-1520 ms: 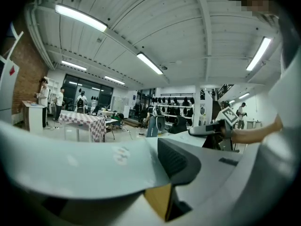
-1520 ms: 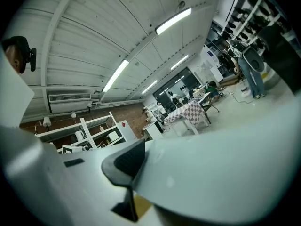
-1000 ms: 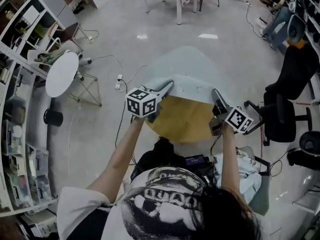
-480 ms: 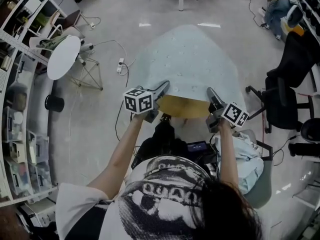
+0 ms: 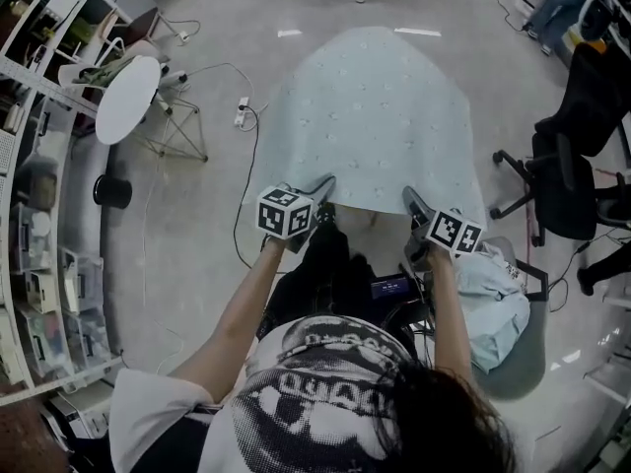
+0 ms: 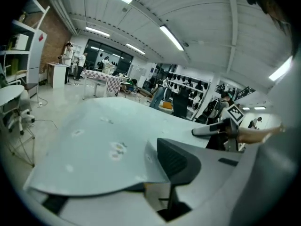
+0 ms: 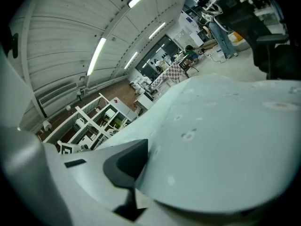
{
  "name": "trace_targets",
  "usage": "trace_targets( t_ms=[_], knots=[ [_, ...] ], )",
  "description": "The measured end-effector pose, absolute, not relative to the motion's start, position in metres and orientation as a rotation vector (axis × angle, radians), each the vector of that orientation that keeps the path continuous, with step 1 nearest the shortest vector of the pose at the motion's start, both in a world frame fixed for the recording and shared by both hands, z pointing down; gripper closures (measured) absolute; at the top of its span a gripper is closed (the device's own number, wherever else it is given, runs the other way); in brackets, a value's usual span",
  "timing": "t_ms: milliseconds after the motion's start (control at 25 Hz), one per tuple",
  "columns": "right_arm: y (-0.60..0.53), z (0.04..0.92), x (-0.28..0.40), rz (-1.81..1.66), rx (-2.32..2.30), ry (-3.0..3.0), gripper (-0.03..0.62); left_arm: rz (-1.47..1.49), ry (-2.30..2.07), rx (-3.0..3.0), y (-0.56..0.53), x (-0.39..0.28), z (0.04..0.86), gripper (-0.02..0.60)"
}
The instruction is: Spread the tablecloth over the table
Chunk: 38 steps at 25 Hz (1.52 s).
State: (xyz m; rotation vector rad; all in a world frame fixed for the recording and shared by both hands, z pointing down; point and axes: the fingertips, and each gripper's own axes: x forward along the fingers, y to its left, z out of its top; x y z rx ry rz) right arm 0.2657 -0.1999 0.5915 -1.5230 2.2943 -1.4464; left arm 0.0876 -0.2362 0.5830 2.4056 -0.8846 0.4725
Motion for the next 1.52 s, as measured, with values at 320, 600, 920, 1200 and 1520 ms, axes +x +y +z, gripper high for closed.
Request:
trace_targets(
  t_ms=[320,600,920,1200,1520],
  knots=[
    [-0.175,0.631,0.253,-1.619,-1.433,2.119,0.576,0.508,-0.885,2.371,-0.217,0.073,0.618,0.503],
    [-0.150,0.675,0.225,-1.806,-1.317,1.938,0.585,0.565,-0.929,2.296,-0.200,0.044,0.658,0.505],
    [-0.141,0.702,0.217,-1.854,-1.292,1.820,0.563,0.591,-0.998,2.206,-0.194,0.033,0.695,0.511],
    [-0.132,0.691,0.207,-1.893,-1.281,1.993,0.493,0.604,-0.937,2.210,-0.185,0.030,0.700,0.408],
    [-0.122,0.658,0.198,-1.884,-1.159,2.071,0.448,0.817,-0.778,2.256,-0.126,0.042,0.704,0.382]
  ],
)
